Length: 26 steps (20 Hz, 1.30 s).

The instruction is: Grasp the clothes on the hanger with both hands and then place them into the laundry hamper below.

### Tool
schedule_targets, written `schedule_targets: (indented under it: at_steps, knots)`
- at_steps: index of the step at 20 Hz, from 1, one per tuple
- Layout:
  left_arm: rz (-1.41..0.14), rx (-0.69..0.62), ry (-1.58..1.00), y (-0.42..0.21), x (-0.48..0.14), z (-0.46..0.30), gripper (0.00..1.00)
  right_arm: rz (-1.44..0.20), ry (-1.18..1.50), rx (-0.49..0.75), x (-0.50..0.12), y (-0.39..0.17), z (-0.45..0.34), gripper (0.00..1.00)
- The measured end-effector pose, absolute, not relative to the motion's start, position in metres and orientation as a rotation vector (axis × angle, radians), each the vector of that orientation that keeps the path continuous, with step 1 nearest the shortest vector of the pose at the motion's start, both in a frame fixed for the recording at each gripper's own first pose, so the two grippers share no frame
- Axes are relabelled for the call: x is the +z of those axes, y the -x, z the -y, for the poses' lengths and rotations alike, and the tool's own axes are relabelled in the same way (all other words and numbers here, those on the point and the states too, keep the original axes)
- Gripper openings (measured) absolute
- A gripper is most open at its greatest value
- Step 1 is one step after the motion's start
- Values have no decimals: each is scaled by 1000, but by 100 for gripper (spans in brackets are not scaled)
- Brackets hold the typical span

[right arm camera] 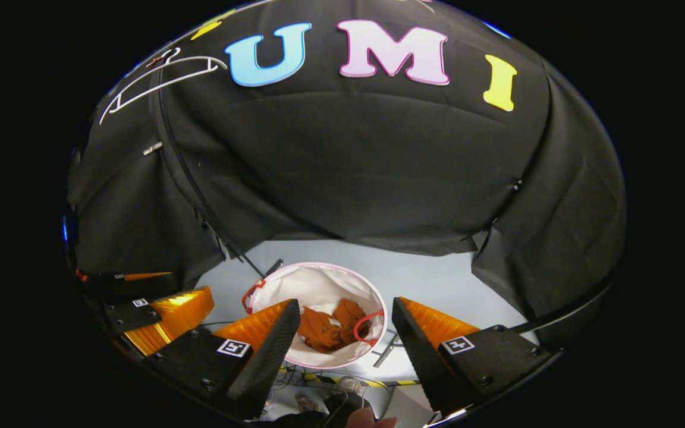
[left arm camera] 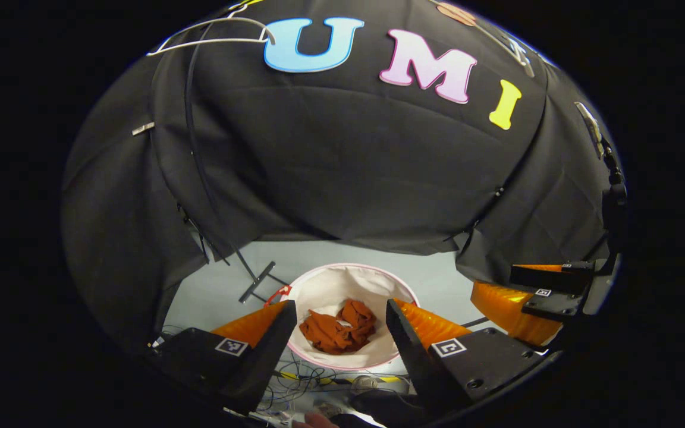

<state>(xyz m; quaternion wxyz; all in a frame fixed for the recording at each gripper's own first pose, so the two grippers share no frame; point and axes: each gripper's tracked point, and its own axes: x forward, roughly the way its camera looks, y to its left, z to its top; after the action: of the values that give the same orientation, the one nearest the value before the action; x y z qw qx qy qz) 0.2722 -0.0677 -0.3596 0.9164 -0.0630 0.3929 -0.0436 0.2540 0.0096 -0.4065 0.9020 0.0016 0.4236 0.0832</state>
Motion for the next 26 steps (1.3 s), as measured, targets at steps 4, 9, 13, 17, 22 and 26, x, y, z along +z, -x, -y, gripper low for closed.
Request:
schedule_targets:
  at_steps: [4,9,13,17,22,26]
  knots:
    - [-705,-121,123,-255,-306,67,96,-754,-4,163,-345,-246,-18,100]
    - [-571,-137,111,-227,-241,56,95,-622,-29,139,-270,-225,-24,100]
    - [-469,-115,94,-203,-188,38,95,-499,-33,92,-212,-210,-19,100]
    - [-320,-93,67,-181,-125,24,96,-365,-30,48,-146,-192,-8,100]
    - [-168,-79,56,-155,-58,19,95,-221,-17,23,-80,-166,2,100]
    - [-63,-65,21,-133,-12,19,92,-146,-24,27,-42,-150,1,100]
